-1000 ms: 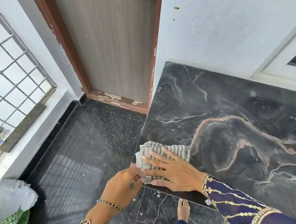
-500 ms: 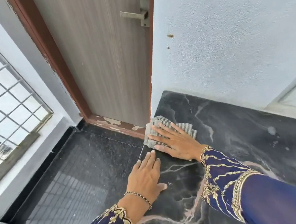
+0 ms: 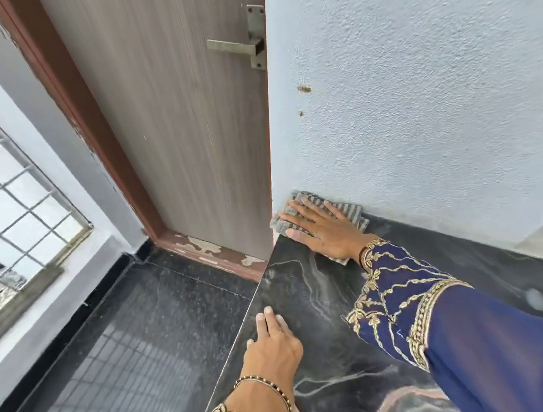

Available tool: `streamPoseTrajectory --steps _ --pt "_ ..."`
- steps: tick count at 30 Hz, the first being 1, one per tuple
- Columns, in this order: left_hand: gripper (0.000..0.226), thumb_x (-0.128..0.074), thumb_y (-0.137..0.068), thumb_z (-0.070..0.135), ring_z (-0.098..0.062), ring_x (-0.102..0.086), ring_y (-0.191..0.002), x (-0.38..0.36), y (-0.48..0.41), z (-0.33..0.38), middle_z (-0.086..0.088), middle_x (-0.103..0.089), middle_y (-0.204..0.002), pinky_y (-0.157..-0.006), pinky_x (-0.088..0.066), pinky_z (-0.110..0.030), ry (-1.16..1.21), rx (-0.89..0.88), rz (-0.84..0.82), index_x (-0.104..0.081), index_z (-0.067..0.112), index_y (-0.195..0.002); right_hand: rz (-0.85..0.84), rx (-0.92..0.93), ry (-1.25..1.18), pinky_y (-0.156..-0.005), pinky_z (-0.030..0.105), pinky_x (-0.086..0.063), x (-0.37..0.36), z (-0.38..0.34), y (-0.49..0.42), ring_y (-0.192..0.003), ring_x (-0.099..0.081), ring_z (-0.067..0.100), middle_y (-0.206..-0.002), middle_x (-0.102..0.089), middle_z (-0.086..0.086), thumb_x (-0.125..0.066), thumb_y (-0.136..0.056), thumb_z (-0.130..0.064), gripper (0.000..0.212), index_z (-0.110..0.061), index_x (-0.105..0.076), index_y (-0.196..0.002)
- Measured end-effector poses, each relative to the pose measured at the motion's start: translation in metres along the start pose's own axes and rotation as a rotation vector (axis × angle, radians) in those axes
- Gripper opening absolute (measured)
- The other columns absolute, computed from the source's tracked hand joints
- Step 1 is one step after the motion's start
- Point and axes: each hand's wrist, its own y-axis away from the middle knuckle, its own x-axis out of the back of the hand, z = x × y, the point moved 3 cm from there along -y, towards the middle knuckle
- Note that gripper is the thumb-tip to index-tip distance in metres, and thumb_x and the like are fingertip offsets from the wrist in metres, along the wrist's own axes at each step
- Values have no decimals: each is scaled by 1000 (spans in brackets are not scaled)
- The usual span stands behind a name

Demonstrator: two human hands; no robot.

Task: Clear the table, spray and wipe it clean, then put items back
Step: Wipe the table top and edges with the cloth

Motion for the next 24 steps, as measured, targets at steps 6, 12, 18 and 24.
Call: streamPoseTrajectory --steps 6,12,18,24 --pt "112 -79 -78 18 -45 2 -147 3 6 7 -36 8 -154 -115 -32 -49 -5 40 -42 4 -14 -146 57 -9 -18 -123 40 21 0 6 32 -151 24 3 -166 20 -18 -12 -105 -64 55 -54 9 -155" --pt "132 -85 -66 36 -45 2 -147 4 5 6 -35 9 -155 -118 -28 -46 -71 25 -46 7 -13 -146 46 -74 -14 -126 40 16 -8 80 122 -148 30 -5 -162 27 -29 -4 -98 -73 54 -66 21 -146" --pt "145 -87 -58 47 -41 2 -148 1 5 5 -31 12 -156 -118 -30 -42 -64 42 -51 13 -11 -146 37 -161 -57 -123 39 23 -13 77 132 -152 27 2 -163 27 -26 4 -89 -78 59 -67 17 -145" --pt "144 -86 -59 48 -39 4 -149 3 9 5 -29 13 -157 -119 -27 -41 -26 65 -56 14 -9 -147 49 -185 -44 -118 41 27 -30 40 148 -151 31 8 -163 30 -20 -3 -98 -72 56 -61 15 -150"
